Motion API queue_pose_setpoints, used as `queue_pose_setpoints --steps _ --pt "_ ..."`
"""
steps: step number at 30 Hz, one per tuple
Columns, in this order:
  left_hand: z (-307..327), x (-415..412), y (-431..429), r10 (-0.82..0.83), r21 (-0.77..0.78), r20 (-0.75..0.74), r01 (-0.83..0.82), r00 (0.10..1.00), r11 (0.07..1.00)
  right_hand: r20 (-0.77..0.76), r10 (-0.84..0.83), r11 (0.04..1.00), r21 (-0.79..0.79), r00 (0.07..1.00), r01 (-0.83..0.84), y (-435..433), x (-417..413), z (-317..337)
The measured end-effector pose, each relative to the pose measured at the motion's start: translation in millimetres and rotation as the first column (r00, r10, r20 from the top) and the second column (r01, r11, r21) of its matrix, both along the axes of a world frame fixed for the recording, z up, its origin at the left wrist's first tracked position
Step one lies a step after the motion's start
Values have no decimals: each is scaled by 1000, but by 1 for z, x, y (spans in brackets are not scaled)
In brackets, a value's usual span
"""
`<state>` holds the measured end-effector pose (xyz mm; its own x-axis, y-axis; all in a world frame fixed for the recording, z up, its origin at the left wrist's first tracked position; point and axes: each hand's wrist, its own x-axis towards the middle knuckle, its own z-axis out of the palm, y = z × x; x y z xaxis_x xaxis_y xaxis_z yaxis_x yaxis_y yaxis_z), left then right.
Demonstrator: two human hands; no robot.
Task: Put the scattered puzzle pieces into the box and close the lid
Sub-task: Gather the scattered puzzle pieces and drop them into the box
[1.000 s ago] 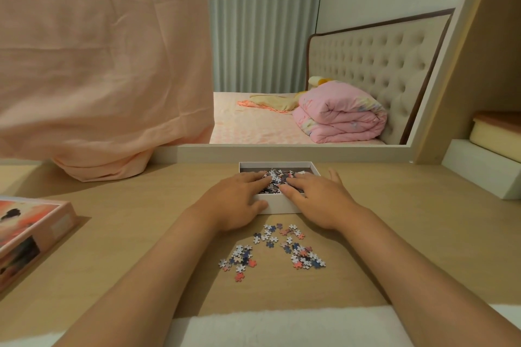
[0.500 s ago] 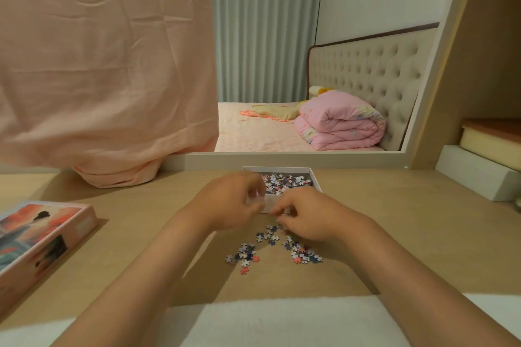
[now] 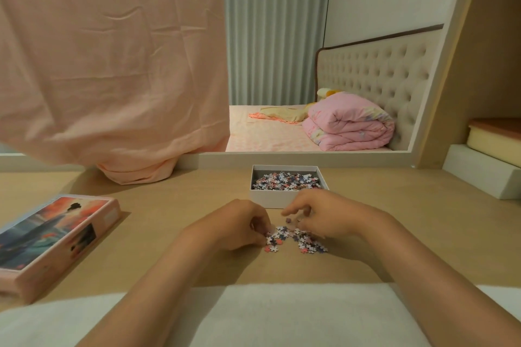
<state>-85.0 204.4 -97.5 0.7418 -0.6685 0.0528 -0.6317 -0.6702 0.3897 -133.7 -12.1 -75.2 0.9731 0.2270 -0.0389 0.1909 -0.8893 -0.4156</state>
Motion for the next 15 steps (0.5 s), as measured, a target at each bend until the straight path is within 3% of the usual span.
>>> queue_pose_setpoints --steps 3,6,11,15 --pt "-8 5 -7 -22 -104 50 27 999 994 -147 -50 994 -104 988 35 -17 -5 3" --pt "-14 8 -9 -11 -83 134 22 991 996 -187 -61 972 -234 980 16 -22 -6 0" --pt "-27 8 -14 -120 81 218 105 968 991 -168 -34 997 -72 985 22 -15 7 -11" --pt "-29 8 -19 -132 -41 187 142 973 989 -92 -22 999 31 995 25 -8 9 -17"
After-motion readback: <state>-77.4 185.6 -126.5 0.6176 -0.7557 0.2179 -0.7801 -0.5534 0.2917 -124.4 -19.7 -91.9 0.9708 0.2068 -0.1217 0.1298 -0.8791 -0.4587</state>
